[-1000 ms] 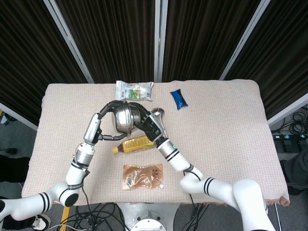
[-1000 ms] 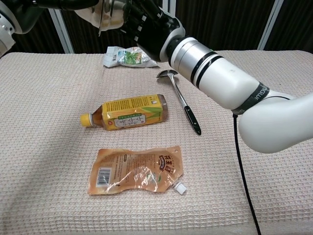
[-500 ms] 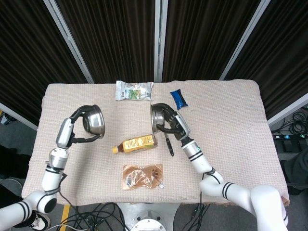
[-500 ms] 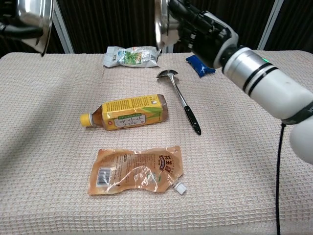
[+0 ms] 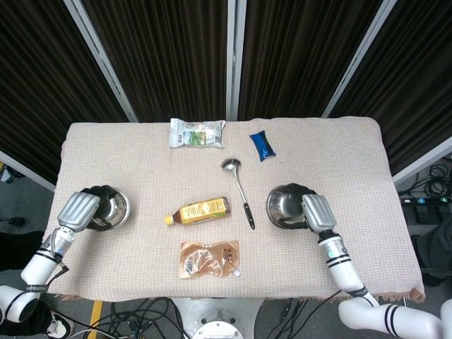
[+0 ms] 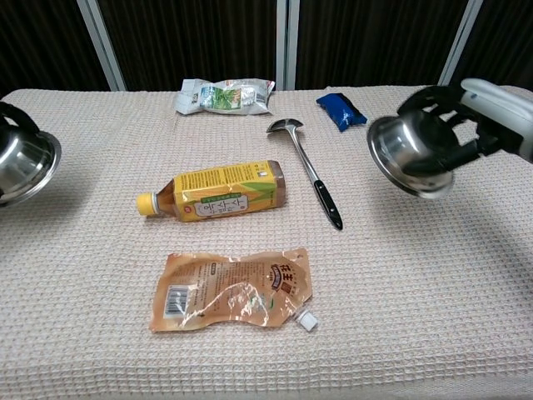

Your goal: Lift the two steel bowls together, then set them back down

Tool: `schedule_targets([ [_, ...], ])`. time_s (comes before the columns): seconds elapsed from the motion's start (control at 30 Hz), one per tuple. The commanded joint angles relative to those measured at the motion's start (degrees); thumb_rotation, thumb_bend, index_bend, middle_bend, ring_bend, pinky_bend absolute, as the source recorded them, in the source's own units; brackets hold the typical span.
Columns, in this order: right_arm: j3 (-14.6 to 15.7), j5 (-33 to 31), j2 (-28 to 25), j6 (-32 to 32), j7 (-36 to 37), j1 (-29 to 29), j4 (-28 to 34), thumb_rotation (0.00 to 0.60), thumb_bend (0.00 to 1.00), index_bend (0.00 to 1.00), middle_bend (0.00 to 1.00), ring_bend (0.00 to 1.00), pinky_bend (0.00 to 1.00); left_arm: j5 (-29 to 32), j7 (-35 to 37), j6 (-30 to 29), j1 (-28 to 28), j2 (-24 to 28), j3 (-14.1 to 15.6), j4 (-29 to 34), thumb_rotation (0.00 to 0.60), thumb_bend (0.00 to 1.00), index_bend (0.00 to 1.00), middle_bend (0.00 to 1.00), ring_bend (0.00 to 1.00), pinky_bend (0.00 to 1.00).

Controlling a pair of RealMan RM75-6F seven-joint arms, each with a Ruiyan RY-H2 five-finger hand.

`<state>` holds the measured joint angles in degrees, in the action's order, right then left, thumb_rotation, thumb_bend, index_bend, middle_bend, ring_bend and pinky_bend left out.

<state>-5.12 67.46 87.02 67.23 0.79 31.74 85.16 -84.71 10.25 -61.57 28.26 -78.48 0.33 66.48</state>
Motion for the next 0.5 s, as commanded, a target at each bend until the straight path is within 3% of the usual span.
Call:
schedule_targets([
  [0.03,3.5,-10.1,-7.2,1.7,-16.8,-5.8,13.2,0.600,0.20,0.41,0.35,0.31,0.45,1.3,-4.4,3.4,1.2,0.3,0.3,-0.4,0.600,0.00,0.48,0.47,0.42,0.59],
  [0.27,1.9,-12.1,-6.4,0.9,-19.7,-5.5,12.9,0.600,0.20,0.40,0.35,0.31,0.44,2.1,-5.8,6.1,2.1,-1.5,0.2,-2.3,0.600,0.00,0.43,0.44,0.39,0.57],
  [0.33,1.4,-12.4,-6.0,1.0,-19.5,-5.7,12.5,0.600,0.20,0.37,0.33,0.29,0.41,2.2,-5.3,7.5,2.3,-1.7,0.6,-2.5,0.600,0.00,0.34,0.36,0.30,0.48],
  [0.4,1.2,-12.7,-5.9,0.6,-19.5,-5.9,12.2,0.600,0.17,0.29,0.28,0.24,0.36,2.3,-4.9,9.0,2.7,-1.4,1.0,-2.1,0.600,0.00,0.16,0.17,0.10,0.25],
  [0.43,1.2,-12.8,-6.0,0.3,-19.4,-6.0,12.3,0.600,0.12,0.18,0.22,0.16,0.29,2.2,-4.6,8.9,2.7,-1.4,1.0,-2.0,0.600,0.00,0.10,0.09,0.04,0.16],
  [0.5,1.3,-13.2,-6.7,-0.5,-19.7,-6.1,12.4,0.600,0.05,0.05,0.09,0.05,0.14,1.8,-3.5,7.3,2.3,-1.7,0.6,-2.3,0.600,0.00,0.04,0.01,0.00,0.09],
])
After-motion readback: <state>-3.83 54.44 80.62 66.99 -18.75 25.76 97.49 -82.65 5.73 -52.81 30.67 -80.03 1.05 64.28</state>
